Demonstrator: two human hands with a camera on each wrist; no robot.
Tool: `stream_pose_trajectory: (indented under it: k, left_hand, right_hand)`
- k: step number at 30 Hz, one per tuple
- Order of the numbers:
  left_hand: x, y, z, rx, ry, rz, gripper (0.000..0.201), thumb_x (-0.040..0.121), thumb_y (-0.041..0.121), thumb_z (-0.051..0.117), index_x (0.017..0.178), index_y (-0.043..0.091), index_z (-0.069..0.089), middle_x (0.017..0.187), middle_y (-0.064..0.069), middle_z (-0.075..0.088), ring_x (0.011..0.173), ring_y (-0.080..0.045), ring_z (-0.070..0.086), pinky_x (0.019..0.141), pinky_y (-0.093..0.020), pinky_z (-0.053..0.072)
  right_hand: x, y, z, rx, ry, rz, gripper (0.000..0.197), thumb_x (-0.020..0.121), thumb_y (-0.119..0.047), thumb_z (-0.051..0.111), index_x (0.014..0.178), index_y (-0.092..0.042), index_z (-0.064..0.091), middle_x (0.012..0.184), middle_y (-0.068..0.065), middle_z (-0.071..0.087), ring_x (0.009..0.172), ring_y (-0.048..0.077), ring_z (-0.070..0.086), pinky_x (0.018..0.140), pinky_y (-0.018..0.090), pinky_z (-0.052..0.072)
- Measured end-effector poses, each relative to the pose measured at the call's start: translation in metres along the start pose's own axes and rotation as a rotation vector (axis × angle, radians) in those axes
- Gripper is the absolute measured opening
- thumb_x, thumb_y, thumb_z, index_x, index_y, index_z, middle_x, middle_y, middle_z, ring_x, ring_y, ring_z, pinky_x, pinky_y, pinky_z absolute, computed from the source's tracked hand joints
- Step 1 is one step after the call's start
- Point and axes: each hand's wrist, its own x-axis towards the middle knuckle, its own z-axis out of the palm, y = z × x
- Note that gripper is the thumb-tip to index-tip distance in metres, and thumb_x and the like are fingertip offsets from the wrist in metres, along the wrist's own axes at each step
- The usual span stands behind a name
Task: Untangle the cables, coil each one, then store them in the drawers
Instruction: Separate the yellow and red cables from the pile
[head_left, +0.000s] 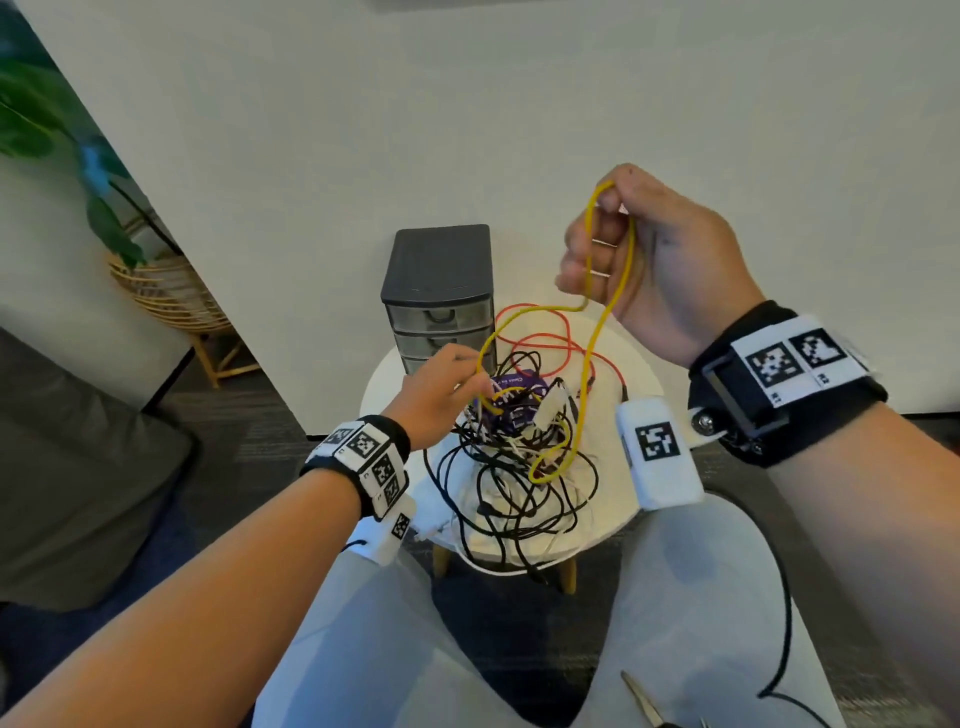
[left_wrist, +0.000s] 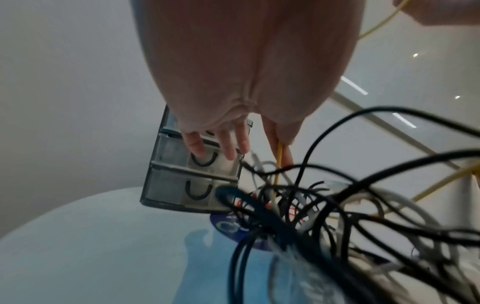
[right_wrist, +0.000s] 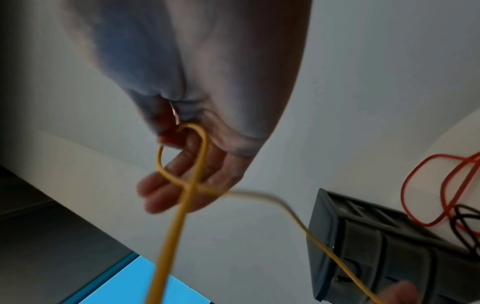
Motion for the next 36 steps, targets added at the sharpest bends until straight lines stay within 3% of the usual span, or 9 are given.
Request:
stream_pose_trajectory:
  k: [4,7,11,15,20,24,27,31,36]
  left_hand:
    - [0.005,0.023,-0.022,-0.279,0.222,-0.038,0.040,0.109,0.026,0.039,0.082,0.023,0.068,0.101,-0.001,0.073,0.102,-0.017,0.064,0.094,-0.037,0.045]
    - [0.008,0.041,-0.045,-0.389,0.339,0.022,0.042,0.108,0.025,0.039,0.073,0.024,0.063,0.084,-0.004,0.074,0.090,-0.023,0.067,0.092,-0.039,0.052]
    - [0.009,0.057,-0.069,-0.510,0.388,0.093,0.032,0.108,0.021,0.041,0.084,0.013,0.062,0.071,-0.005,0.067,0.074,-0.024,0.065,0.082,-0.037,0.054]
    - [0.004,0.055,-0.083,-0.534,0.408,0.145,0.031,0.105,0.016,0.043,0.089,0.001,0.065,0.071,-0.008,0.062,0.070,-0.020,0.061,0.075,-0.031,0.052]
    - [-0.008,0.035,-0.078,-0.486,0.301,0.114,0.031,0.097,0.012,0.046,0.084,-0.008,0.066,0.067,-0.011,0.058,0.064,-0.023,0.057,0.068,-0.026,0.052]
    - [-0.015,0.029,-0.068,-0.322,0.084,0.079,0.035,0.087,0.017,0.045,0.079,-0.010,0.067,0.065,0.006,0.064,0.067,-0.011,0.061,0.073,-0.024,0.049]
    - [-0.018,0.035,-0.058,-0.251,-0.106,0.083,0.031,0.086,0.017,0.047,0.079,-0.001,0.072,0.072,0.005,0.068,0.070,-0.010,0.061,0.073,-0.020,0.050]
    - [-0.018,0.039,-0.049,-0.013,-0.273,0.069,0.028,0.091,0.025,0.052,0.086,0.021,0.079,0.081,0.007,0.065,0.075,-0.007,0.059,0.074,-0.028,0.049]
    - [-0.008,0.033,-0.043,0.251,-0.257,-0.049,0.049,0.094,0.044,0.041,0.110,0.009,0.072,0.106,-0.009,0.066,0.100,-0.025,0.059,0.089,-0.044,0.047]
  right_hand:
    - [-0.001,0.013,-0.012,-0.197,0.148,0.047,0.027,0.104,-0.019,0.037,0.078,-0.017,0.046,0.055,0.006,0.041,0.043,0.018,0.031,0.051,0.030,0.033]
    - [-0.004,0.030,-0.021,-0.339,0.203,0.119,0.032,0.103,-0.017,0.038,0.073,-0.013,0.048,0.057,0.011,0.046,0.043,0.022,0.039,0.050,0.031,0.039]
    - [-0.004,0.051,-0.037,-0.429,0.248,0.164,0.035,0.104,-0.015,0.041,0.073,-0.008,0.056,0.086,0.023,0.068,0.076,0.031,0.070,0.071,0.034,0.056]
    - [-0.001,0.068,-0.063,-0.708,0.296,0.212,0.025,0.101,-0.016,0.047,0.089,-0.011,0.069,0.109,0.016,0.071,0.100,0.020,0.065,0.083,0.031,0.047]
    - [0.001,0.089,-0.085,-1.152,0.203,0.349,0.028,0.102,-0.012,0.048,0.104,-0.025,0.073,0.130,0.000,0.064,0.113,0.016,0.057,0.090,0.027,0.038]
    - [0.018,0.099,-0.069,-1.275,0.077,0.250,0.032,0.106,-0.014,0.043,0.117,-0.020,0.072,0.134,0.002,0.061,0.112,0.019,0.060,0.085,0.026,0.041]
    - [0.037,0.113,-0.059,-1.382,-0.037,0.216,0.030,0.105,-0.013,0.045,0.118,-0.013,0.072,0.123,0.003,0.065,0.113,0.021,0.057,0.089,0.025,0.037]
    - [0.055,0.134,-0.060,-1.545,-0.243,0.340,0.023,0.100,-0.022,0.056,0.092,-0.013,0.075,0.096,0.000,0.069,0.087,0.021,0.058,0.074,0.030,0.042]
    - [0.060,0.147,-0.059,-1.679,-0.369,0.419,0.012,0.092,-0.028,0.071,0.081,-0.026,0.067,0.074,-0.013,0.056,0.080,0.015,0.056,0.066,0.025,0.037]
